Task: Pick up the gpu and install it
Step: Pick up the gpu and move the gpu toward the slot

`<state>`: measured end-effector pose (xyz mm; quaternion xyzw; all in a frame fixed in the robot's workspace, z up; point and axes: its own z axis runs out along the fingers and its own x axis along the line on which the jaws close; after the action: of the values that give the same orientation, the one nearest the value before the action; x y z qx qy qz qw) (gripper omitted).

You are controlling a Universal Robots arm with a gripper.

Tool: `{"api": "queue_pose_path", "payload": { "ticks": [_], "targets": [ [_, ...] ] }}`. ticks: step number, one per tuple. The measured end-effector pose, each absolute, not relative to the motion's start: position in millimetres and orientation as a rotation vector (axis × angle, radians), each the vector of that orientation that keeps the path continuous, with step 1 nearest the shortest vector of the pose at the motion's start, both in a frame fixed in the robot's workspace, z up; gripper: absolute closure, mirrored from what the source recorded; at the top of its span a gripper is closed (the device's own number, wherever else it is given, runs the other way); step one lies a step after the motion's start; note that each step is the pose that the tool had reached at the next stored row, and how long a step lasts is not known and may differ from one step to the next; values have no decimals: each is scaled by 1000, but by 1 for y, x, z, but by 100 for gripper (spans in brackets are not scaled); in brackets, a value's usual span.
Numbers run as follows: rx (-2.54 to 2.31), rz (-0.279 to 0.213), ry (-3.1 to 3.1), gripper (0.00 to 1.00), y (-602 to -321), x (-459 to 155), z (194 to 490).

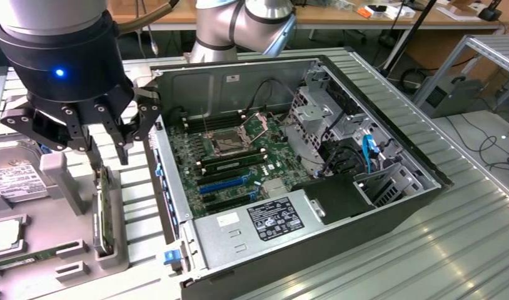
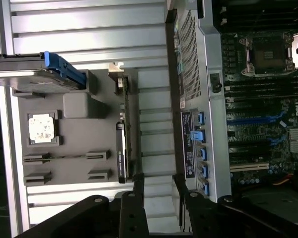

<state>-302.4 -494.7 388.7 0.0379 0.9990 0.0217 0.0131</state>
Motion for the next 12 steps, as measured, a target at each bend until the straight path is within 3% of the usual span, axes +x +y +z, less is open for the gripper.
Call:
{"api": "queue_pose_path", "payload": {
  "ticks": [12],
  "targets": [
    [118,67,3113,64,-495,-312,372]
  ]
}}
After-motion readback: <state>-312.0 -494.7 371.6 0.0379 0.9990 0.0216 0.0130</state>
